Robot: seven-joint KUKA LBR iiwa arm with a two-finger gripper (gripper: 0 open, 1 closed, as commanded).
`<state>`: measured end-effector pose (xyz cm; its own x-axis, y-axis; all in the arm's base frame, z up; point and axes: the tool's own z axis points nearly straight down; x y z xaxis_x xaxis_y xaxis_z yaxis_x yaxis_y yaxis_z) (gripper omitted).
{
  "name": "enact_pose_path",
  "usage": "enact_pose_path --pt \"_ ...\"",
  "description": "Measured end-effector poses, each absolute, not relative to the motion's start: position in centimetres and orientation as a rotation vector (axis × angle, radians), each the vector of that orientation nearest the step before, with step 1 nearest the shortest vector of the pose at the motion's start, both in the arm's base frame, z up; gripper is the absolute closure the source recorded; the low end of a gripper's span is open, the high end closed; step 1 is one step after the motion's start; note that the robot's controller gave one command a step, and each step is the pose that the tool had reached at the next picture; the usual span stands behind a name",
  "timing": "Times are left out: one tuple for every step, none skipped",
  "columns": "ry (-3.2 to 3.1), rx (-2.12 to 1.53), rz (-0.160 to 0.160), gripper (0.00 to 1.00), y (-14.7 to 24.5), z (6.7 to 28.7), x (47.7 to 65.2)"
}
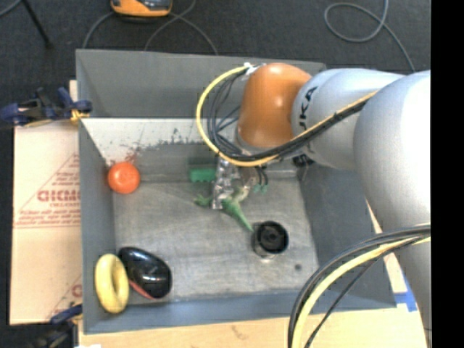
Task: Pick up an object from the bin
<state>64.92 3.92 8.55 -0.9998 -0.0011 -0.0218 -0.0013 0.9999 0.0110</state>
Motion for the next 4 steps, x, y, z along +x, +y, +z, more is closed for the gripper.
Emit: enact_pose_path --pt "3.134 -0.004 0.006 1.0 3.7 9.6 64.7" --pt "3.135 -0.004 0.003 1.0 3.7 10.7 64.7" --pt "3.139 -0.003 0.002 1.0 3.6 11.9 64.7" --pt "3.143 -0.003 0.002 1.0 3.6 13.5 64.6"
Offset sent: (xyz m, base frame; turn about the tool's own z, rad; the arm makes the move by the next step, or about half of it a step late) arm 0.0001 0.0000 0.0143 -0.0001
